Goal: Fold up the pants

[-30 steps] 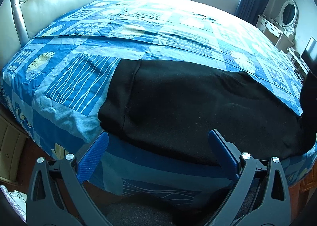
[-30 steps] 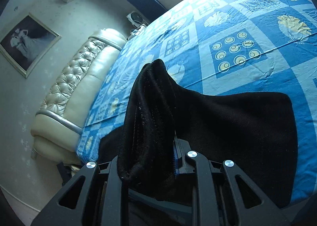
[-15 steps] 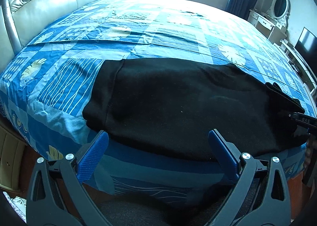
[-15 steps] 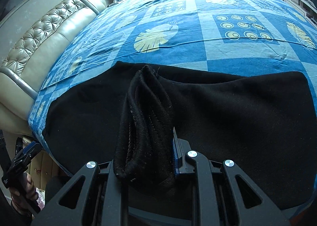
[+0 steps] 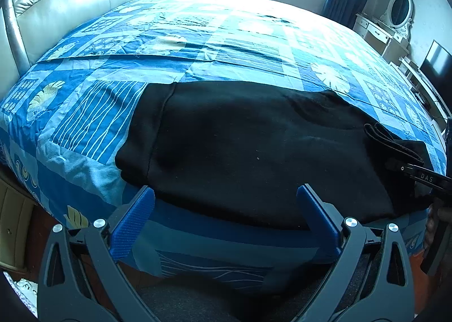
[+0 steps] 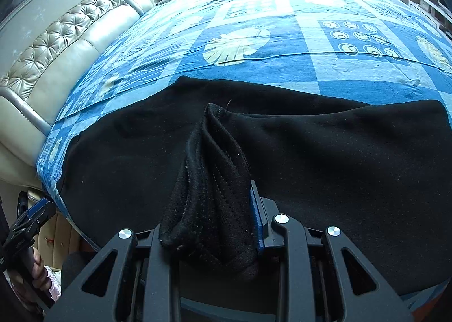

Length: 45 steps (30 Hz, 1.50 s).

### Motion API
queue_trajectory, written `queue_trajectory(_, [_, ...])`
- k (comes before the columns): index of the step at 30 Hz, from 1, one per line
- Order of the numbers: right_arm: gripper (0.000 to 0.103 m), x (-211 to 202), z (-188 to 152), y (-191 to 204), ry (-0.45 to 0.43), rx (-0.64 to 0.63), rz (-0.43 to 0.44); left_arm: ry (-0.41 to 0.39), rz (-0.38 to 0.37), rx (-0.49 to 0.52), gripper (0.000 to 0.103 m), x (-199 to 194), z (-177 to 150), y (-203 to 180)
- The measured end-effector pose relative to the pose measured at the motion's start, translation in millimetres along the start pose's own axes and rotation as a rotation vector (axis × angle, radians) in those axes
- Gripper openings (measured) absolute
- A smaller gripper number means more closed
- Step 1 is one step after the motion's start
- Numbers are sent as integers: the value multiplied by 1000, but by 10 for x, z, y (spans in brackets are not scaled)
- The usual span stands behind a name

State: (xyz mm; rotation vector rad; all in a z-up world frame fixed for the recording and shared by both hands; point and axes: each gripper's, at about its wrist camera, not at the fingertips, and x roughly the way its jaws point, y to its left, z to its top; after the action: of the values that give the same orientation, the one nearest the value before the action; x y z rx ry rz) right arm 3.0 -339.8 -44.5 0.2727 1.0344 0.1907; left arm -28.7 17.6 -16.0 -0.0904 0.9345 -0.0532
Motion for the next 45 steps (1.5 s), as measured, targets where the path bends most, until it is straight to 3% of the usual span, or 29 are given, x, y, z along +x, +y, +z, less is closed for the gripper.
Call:
queue_trajectory(3, [37,10,-5,64,-6,-4,3,0,-2,5,101,2,-3,-12])
queue_trajectory(7, [57,4,-26,145,-16,2,52,-1,-2,5,101,1,-7,-12])
queue_trajectory(11, [58,16,-79,258,4,14,132,3,-2,-4,101,0,-9,-6])
queue_trajectory(14, [64,11,-124,345,3,1,146,3,-4,-4,101,-6,-13,-15])
queue_trajectory(19, [66,61,-161,357,10,12,156,0,-5,4,101,-6,-15,-23])
queue_trajectory(26, [70,186,-165,217,22,105,241,-2,-4,8,101,-8,-17,-30])
queue_trajectory(30, [76,197,-167,275,22,79,240,-3,-4,9,101,-8,-15,-32])
queue_trajectory(39, [83,162,-202,379,-26,58,231,-12,6,27,101,-28,-28,-60])
queue_trajectory(45, [83,-132,-174,292,-108,77,294,-18,15,40,101,-35,-33,-64])
